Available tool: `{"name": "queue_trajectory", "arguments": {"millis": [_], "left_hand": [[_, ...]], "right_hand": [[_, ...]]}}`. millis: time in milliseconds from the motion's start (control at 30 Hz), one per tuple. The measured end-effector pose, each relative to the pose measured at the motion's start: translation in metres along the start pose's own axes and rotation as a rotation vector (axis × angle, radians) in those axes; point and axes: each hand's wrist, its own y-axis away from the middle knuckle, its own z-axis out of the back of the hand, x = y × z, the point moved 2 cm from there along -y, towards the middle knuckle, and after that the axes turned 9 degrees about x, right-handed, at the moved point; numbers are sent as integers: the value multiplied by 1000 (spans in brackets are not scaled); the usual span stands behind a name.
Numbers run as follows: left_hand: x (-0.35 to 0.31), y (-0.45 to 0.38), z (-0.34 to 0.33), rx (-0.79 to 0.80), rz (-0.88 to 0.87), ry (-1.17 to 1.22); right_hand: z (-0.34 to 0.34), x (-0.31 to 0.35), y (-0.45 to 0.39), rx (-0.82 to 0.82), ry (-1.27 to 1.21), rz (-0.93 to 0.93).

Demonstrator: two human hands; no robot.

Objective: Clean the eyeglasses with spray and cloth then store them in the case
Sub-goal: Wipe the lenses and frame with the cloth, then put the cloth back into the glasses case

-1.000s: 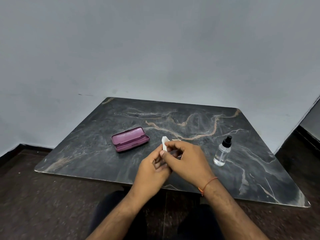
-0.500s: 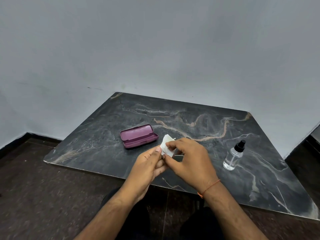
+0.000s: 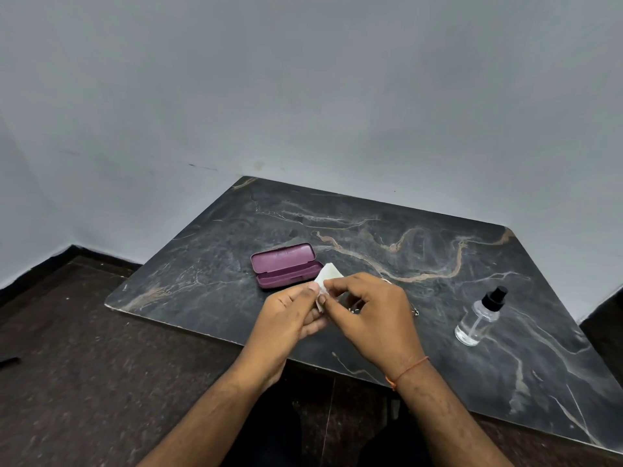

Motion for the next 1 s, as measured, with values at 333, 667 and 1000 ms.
{"name": "queue_trajectory", "arguments": {"millis": [333,667,1000], "left_hand": [[-11,-9,19,-42,37,43],[-30,-12,47,-51,57,57],[-49,-15,69,-56,168,-58]], "right_hand": [[-8,1,-21,73,-438,-211],[-8,1,-46,163,-1103,-518],[-9,-1,-67,348,-1134,-666]]}}
